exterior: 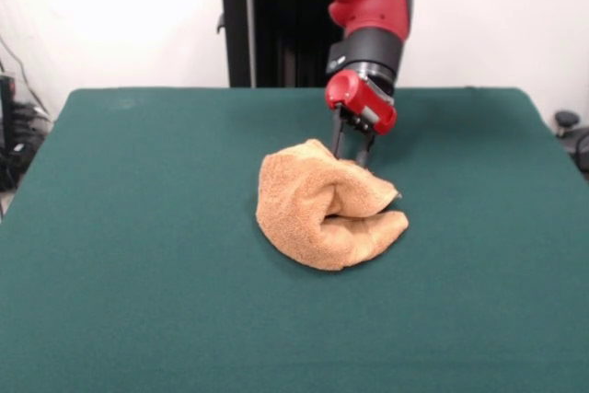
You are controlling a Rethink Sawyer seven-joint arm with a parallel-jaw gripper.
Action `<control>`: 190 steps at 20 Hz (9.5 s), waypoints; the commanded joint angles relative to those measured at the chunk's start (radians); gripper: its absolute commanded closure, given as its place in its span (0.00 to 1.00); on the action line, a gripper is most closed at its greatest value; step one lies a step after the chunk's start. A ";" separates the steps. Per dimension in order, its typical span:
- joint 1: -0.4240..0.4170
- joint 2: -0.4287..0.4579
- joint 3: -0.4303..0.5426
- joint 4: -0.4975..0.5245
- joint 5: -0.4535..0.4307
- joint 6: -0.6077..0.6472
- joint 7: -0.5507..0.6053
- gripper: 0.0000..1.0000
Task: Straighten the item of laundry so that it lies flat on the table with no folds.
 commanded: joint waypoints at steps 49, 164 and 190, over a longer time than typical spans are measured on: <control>-0.425 -0.397 0.356 0.013 -0.702 0.265 0.343 1.00; -2.323 -0.407 1.932 0.481 -1.082 1.633 -0.232 1.00; -2.576 0.032 1.679 0.204 -1.157 1.759 -0.539 1.00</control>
